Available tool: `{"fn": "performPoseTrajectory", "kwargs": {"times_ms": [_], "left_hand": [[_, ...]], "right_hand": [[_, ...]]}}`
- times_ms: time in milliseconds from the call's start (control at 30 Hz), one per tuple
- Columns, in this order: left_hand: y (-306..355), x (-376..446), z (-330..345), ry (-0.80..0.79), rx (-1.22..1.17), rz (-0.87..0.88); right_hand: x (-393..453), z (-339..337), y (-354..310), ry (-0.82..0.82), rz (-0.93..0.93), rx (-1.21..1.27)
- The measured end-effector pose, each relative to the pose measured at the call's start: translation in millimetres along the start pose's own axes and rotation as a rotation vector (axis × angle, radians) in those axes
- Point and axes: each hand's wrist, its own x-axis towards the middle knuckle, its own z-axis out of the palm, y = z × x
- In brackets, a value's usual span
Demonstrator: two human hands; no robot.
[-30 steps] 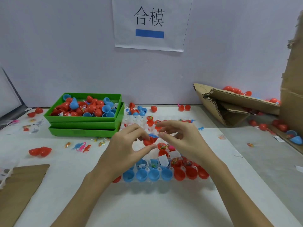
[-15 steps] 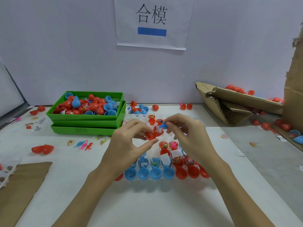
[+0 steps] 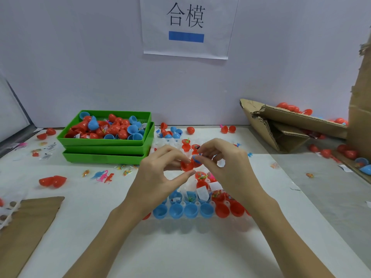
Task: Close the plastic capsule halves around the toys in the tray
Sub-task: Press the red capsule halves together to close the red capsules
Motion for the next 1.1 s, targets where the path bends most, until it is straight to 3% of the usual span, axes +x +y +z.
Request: {"fn": "performPoseTrajectory", "kwargs": {"times_ms": [133, 267, 367, 467, 633, 867, 1100], "left_hand": [[0.7, -0.3, 2.0, 0.024, -0.089, -0.065], [2.4, 1.3, 1.4, 0.096, -0.243, -0.208], [4.2, 3.2, 0.2, 0.127, -0.389, -0.302], [4.1, 4.2, -0.3, 0.131, -0.482, -0.355], [1.9, 5.6, -2.6, 0.145, -0.463, -0.363], [0.0, 5.1, -4.4, 0.164, -0.337, -0.278], [0.9, 4.1, -0.5, 0.083, -0.246, -0.190]], "right_hand": [[-1.7, 0.4, -1.4, 0.043, 0.045, 0.032], [1.2, -5.6, -10.0, 0.074, 0.228, 0.274], [3.1, -14.7, -8.0, -0.080, 0.344, 0.523], [1.4, -13.8, -5.3, -0.219, 0.357, 0.608], [0.3, -6.6, -2.5, -0.161, 0.319, 0.606], [-1.3, -1.2, -8.5, -0.100, 0.204, 0.408], [-6.1, 6.3, -8.6, -0.094, 0.092, 0.273]]}}
